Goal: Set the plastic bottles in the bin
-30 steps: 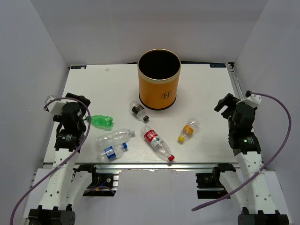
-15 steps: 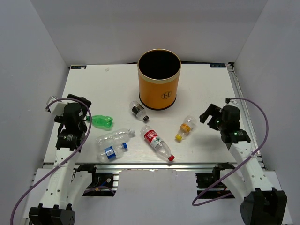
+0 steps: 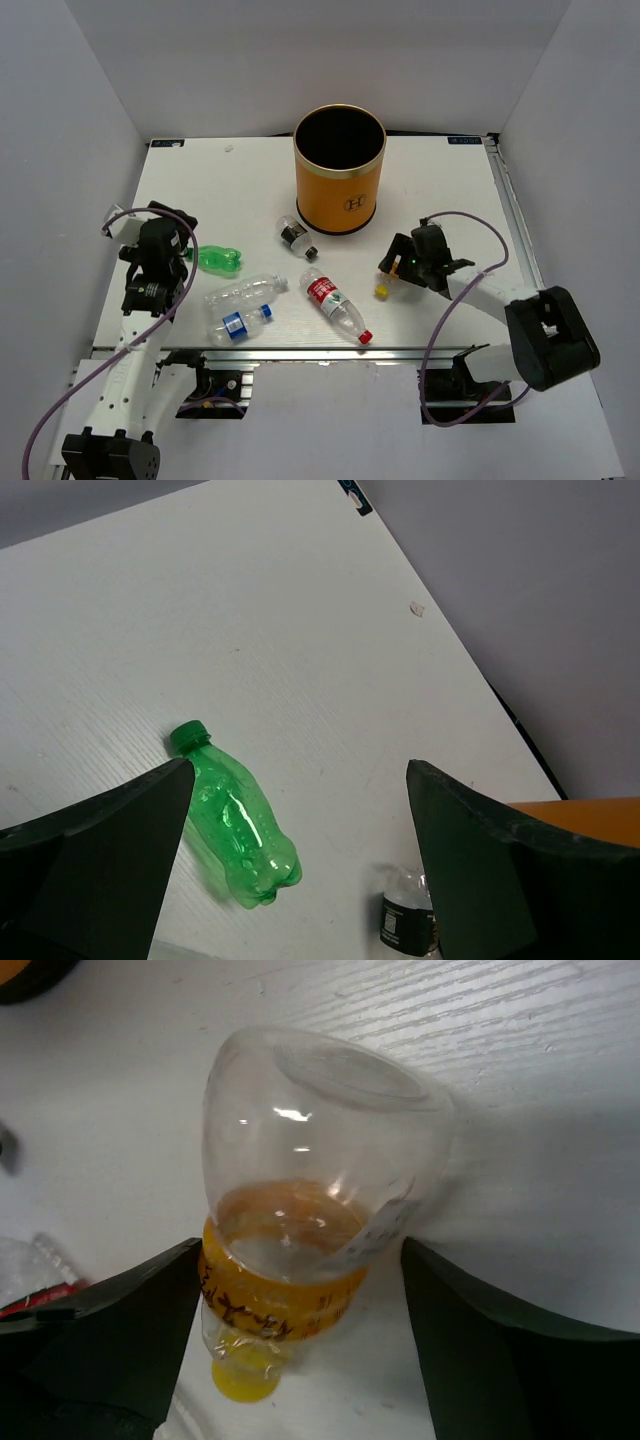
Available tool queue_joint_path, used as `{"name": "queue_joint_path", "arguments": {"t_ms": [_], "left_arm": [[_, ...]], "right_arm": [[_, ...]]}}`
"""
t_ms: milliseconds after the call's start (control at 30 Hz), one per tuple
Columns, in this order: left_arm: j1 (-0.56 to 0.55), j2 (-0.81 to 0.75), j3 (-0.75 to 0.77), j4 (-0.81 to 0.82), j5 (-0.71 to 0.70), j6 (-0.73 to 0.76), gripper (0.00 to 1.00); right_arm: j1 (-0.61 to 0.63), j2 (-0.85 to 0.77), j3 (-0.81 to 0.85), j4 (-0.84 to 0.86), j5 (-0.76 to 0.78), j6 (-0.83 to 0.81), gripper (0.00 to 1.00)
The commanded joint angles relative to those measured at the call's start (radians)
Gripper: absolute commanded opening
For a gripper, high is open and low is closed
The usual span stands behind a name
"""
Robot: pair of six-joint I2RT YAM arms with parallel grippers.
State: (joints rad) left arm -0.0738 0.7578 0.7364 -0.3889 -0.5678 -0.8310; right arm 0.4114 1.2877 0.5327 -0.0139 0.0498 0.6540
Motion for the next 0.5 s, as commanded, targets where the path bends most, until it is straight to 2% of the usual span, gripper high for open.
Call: {"name": "queue_joint_path", "arguments": {"t_ms": [0, 133, 167, 233, 367, 467], "left_arm": [[0.002, -0.015, -0.011, -0.008, -0.009, 0.000, 0.98], [0.003, -0.026, -0.023, -0.007, -0.017, -0.014, 0.98], [0.003, -0.023, -0.020, -0.010, -0.017, -0.019, 0.98], [0.003, -0.018, -0.020, -0.011, 0.003, -0.034, 0.98], [0.002, 0.052, 0.004, -0.063, -0.013, -0.077, 0.98], [0.003, 0.132, 0.043, -0.154, -0.024, -0.140, 0.98]], "right_arm": [[0.021, 0.100, 0.047, 0.156, 0.050, 0.075, 0.80], [0.043, 0.142, 0.073, 0.207, 0.042, 0.067, 0.40], [0.044, 0.107, 0.091, 0.203, 0.057, 0.043, 0.26], [0.043, 0.047, 0.137, 0.160, 0.154, -0.009, 0.23], [0.043, -0.103, 0.410, 0.066, 0.280, -0.233, 0.23], [0.047, -0.123, 0.571, 0.084, 0.236, -0.351, 0.23]]}}
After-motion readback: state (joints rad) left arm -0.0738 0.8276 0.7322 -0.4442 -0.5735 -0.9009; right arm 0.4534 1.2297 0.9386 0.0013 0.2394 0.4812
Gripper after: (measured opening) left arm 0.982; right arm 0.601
